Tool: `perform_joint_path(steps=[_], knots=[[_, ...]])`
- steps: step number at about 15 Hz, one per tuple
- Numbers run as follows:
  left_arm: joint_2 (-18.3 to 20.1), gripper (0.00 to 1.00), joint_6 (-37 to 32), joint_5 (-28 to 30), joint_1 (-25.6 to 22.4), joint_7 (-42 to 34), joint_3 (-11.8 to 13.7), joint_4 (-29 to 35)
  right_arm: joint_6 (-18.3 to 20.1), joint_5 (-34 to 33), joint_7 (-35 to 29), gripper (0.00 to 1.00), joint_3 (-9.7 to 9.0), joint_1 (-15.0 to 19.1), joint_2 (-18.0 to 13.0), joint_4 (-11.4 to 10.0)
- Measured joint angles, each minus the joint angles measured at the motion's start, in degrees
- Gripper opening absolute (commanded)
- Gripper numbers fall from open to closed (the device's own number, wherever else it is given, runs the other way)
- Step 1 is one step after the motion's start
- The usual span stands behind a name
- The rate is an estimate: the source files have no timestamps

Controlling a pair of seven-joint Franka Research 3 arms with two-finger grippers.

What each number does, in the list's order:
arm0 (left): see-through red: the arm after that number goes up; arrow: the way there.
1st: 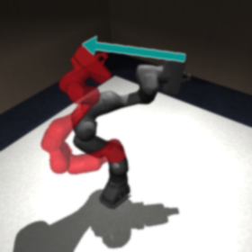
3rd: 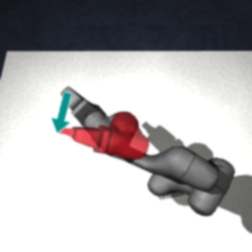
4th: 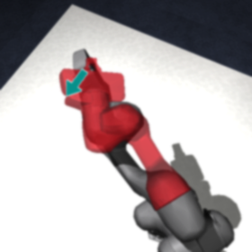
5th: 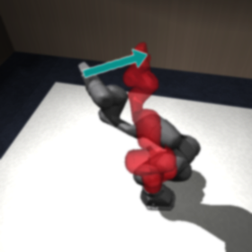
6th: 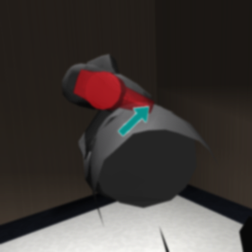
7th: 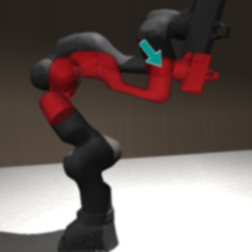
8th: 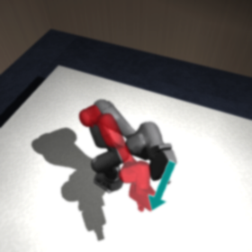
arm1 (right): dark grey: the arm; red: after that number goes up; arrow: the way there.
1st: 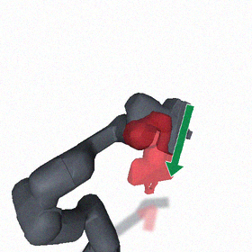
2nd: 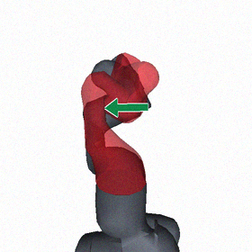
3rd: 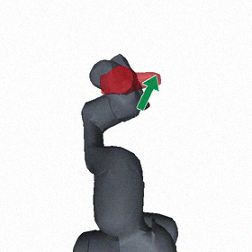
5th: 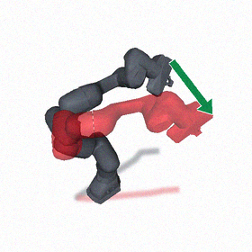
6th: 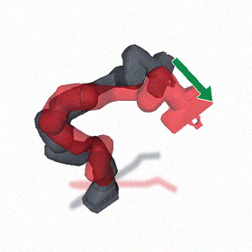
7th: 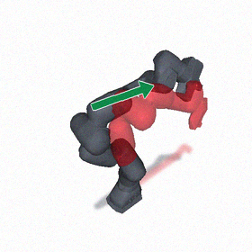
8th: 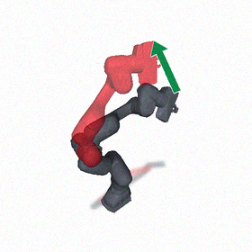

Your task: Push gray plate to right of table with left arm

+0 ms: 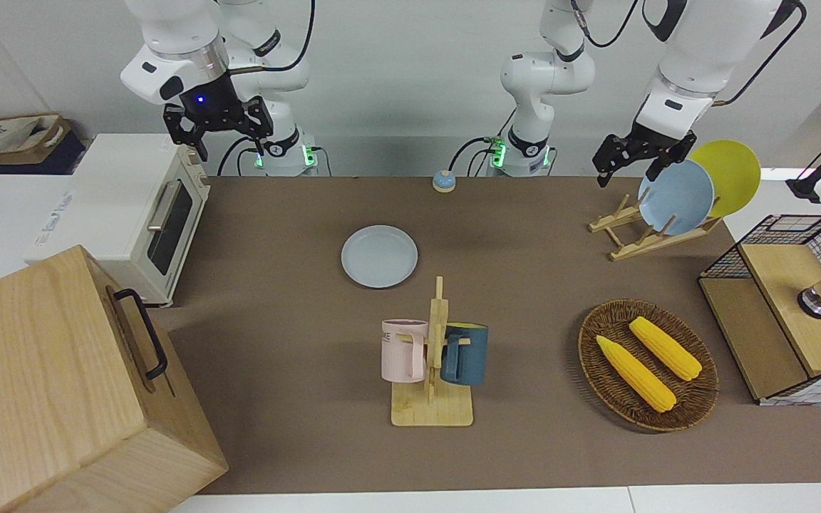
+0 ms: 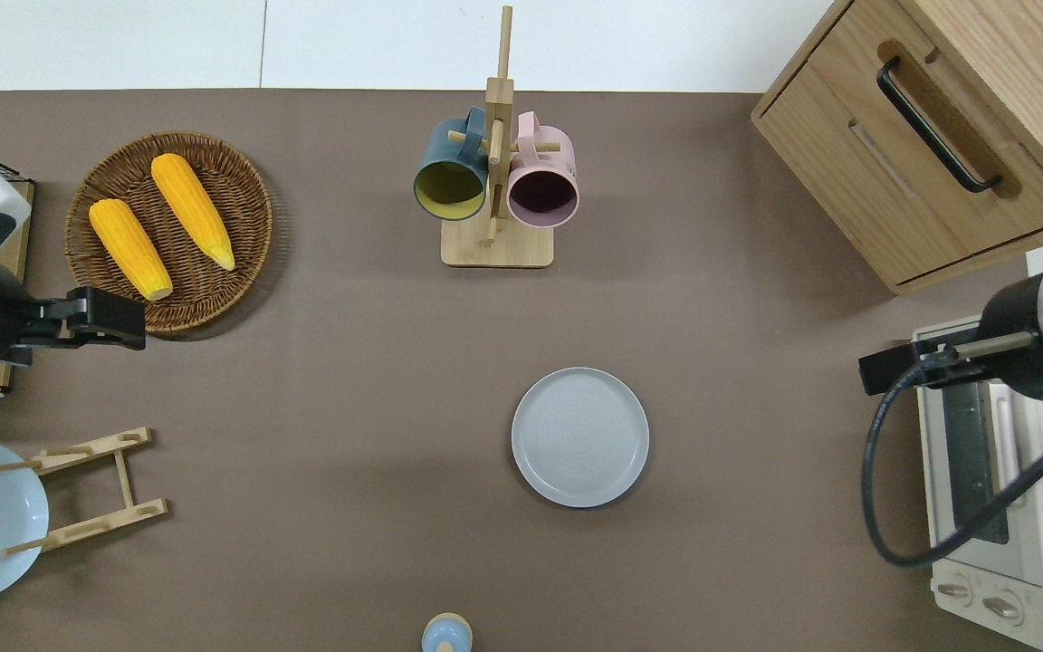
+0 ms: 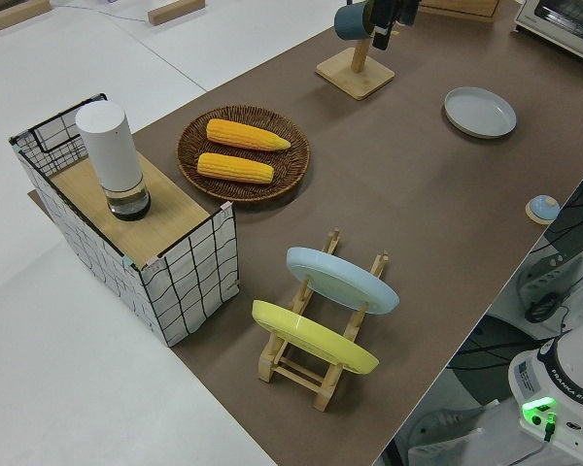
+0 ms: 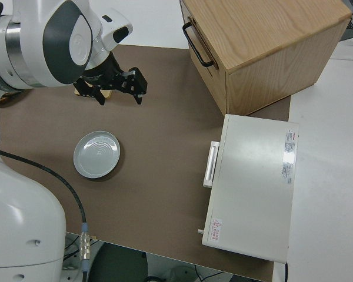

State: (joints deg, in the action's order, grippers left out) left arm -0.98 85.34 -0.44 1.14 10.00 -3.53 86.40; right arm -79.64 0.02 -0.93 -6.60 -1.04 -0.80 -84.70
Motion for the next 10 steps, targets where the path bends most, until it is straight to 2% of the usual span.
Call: perform_joint_path(steps=[10], knots=[[-0.6,1.0,-0.6,0.0,0.0,0.0,-0.4,-0.5,0.0,0.0,0.0,0.983,0.0,0.0,0.0,0.0]])
